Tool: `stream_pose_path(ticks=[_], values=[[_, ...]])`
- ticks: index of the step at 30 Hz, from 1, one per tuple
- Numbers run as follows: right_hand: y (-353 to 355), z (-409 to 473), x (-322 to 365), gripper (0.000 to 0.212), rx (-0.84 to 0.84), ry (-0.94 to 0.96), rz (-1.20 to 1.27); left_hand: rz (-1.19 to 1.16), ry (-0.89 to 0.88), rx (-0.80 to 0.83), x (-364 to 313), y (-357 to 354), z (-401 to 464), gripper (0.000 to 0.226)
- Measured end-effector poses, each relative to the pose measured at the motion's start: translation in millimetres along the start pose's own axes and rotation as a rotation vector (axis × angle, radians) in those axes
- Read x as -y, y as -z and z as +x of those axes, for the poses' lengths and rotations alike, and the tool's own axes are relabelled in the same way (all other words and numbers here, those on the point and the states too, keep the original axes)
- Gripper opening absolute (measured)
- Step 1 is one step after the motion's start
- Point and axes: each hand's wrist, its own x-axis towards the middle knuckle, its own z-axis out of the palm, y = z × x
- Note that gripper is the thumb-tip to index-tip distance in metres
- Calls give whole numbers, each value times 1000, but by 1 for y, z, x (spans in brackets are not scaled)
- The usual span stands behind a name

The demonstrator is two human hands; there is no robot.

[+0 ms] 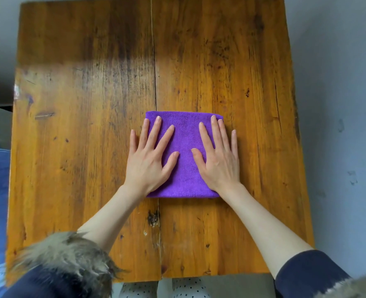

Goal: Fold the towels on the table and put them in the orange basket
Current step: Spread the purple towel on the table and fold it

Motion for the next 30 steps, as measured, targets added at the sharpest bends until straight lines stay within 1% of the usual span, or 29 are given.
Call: stream_pose_path(ticks=[6, 8, 10, 11, 13, 15, 16, 18, 22, 25, 28, 30], values=[[-1, 2, 0, 60, 39, -29, 35, 34, 9, 68, 3, -2, 0, 63], [2, 3, 1, 60, 63, -34, 42, -2, 13, 103, 2, 3, 1, 64], [7, 1, 2, 59, 78, -34, 97, -117, 27, 109, 3, 10, 0, 64], [10, 0, 3, 58, 69, -41, 146, -207, 39, 87, 3, 13, -2, 63], [16, -4, 2, 57, 9, -104, 269, -366, 76, -12, 6, 20, -6, 61], [22, -9, 1, 54, -95, -220, 351, -422, 176, -113, 10, 25, -7, 57], [25, -11, 1, 52, -142, -273, 367, -430, 250, -128, 11, 27, -6, 56], [30, -14, 4, 46, -157, -356, 416, -433, 345, -116, 13, 27, -5, 52], [36, -13, 13, 40, 0, -544, 504, -419, 324, -44, 14, 25, -10, 49], [37, -5, 16, 31, 57, -742, 575, -485, 340, 6, 14, 25, -13, 53], [33, 1, 10, 17, 139, -849, 645, -627, 454, 63, 10, 34, -11, 50], [35, 4, 6, 25, 200, -874, 714, -682, 558, 120, 7, 40, -5, 47]])
